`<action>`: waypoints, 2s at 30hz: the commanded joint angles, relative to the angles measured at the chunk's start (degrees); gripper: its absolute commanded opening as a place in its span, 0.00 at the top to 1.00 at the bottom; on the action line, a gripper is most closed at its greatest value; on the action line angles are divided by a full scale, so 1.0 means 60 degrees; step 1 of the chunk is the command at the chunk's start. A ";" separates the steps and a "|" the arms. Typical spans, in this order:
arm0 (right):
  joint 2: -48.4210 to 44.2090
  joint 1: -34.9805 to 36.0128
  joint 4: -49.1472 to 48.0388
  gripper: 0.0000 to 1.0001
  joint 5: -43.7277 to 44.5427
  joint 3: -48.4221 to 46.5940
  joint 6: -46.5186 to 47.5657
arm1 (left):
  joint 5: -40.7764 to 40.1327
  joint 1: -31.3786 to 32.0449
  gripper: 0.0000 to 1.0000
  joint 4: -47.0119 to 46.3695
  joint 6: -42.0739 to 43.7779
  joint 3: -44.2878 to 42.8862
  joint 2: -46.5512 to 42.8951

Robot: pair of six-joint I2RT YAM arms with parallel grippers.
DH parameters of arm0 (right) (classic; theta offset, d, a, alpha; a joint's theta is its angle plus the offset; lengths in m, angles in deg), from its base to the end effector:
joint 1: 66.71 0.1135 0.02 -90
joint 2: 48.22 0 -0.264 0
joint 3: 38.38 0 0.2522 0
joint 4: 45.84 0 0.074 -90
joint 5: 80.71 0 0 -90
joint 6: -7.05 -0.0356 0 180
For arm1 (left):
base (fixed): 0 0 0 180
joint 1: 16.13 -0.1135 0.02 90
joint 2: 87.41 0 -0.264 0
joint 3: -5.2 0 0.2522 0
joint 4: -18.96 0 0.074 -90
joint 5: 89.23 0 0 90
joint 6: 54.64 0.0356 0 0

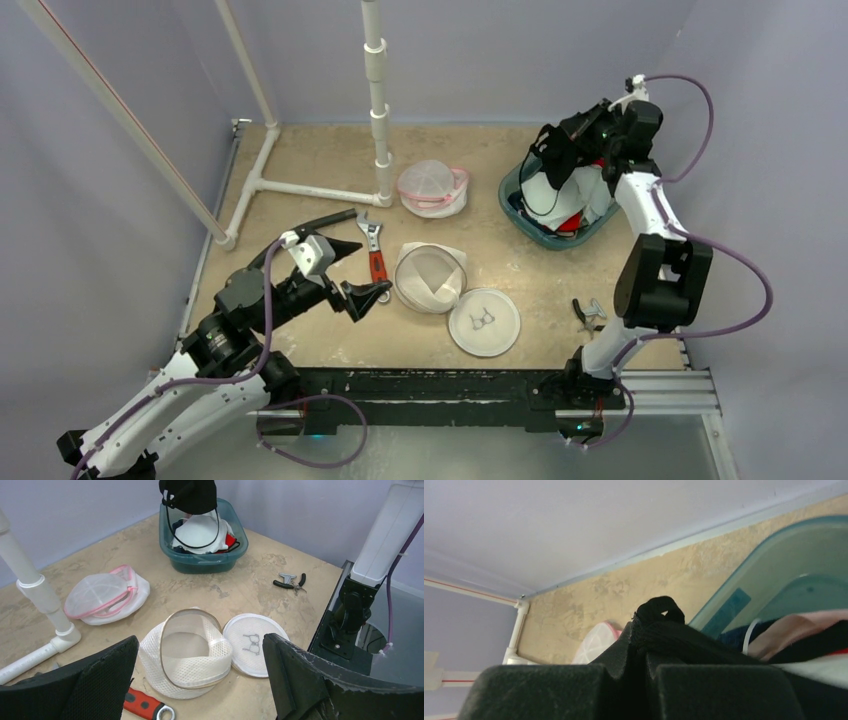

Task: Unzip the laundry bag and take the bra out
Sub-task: Place the bra in the bin.

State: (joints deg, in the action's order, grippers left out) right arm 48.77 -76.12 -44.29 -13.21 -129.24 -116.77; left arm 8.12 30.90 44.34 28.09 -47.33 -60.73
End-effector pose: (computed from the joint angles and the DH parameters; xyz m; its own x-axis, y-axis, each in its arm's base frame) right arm 0.4055 -0.0534 0.3343 -0.2337 0.5600 -0.7949 -0.1120 0.7966 0.5941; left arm 0.0787 -0.0912 0.3429 -0.0973 -0.0797 -0.9921 0.8071 0.5770 -0.1255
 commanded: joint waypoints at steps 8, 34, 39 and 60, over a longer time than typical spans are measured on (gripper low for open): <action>0.0202 -0.0398 -0.0770 1.00 -0.0038 0.1766 -0.0261 | 0.0431 0.0045 0.07 -0.0454 -0.0579 0.0095 0.0106; -0.1580 -0.0453 0.2993 0.04 0.3318 0.1441 0.0824 | 0.0809 0.0057 0.05 -0.0560 -0.1147 0.0189 0.0156; -0.1170 -0.0453 0.3540 0.04 0.3965 0.1194 0.0998 | 0.0801 0.0044 0.05 -0.0499 -0.1184 0.0205 0.0218; -0.0543 -0.0191 0.1382 0.81 0.1625 -0.0383 -0.0006 | 0.0810 0.0049 0.04 -0.0788 -0.1264 0.0292 0.0486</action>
State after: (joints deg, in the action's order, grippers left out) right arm 46.28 -78.33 -31.26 0.43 -126.07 -115.57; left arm 12.97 30.90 42.59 20.94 -46.15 -58.00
